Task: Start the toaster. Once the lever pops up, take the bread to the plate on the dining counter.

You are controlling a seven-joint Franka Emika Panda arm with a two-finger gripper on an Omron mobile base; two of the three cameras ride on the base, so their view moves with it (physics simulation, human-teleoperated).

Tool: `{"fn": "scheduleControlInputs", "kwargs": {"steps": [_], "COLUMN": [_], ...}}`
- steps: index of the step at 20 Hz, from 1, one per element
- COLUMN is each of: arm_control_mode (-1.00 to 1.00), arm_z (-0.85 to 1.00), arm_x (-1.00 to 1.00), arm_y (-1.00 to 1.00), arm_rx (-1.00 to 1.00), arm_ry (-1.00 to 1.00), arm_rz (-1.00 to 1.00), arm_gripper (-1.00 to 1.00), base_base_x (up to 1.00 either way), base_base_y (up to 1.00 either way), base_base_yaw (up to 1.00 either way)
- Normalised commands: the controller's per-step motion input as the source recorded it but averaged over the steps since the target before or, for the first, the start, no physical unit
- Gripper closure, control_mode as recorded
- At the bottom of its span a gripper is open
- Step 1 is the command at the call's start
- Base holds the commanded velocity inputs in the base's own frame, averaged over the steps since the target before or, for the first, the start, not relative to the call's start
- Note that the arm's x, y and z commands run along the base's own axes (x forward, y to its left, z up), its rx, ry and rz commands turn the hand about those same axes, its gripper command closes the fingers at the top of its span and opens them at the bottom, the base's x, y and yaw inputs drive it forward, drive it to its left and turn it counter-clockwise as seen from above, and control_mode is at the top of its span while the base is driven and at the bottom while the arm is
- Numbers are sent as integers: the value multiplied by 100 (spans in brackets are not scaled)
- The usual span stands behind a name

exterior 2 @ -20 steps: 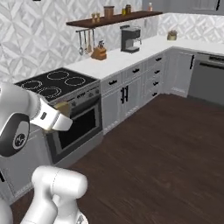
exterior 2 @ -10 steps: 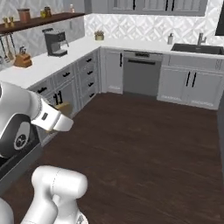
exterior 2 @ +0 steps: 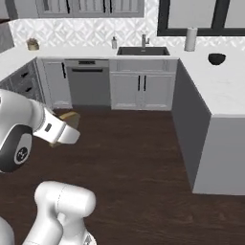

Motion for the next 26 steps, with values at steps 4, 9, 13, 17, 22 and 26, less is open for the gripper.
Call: {"fn": "scheduleControlInputs", "kwargs": {"steps": [4,9,13,17,22,26], "arm_control_mode": [100,100,100,100,100,100], "arm_z": [0,0,0,0,0,0], "arm_x": [0,0,0,0,0,0], "arm_y": [0,0,0,0,0,0], "arm_rx": [0,0,0,0,0,0], "arm_ry": [0,0,0,0,0,0], "arm_rz": [0,0,0,0,0,0], "arm_gripper": [100,100,100,100,100,100], "base_base_x": [91,100,100,100,90,68], "base_base_y": [-34,-35,-54,-85,-100,-100], "base_base_yaw": [-44,-38,-34,-25,-4,5]}}
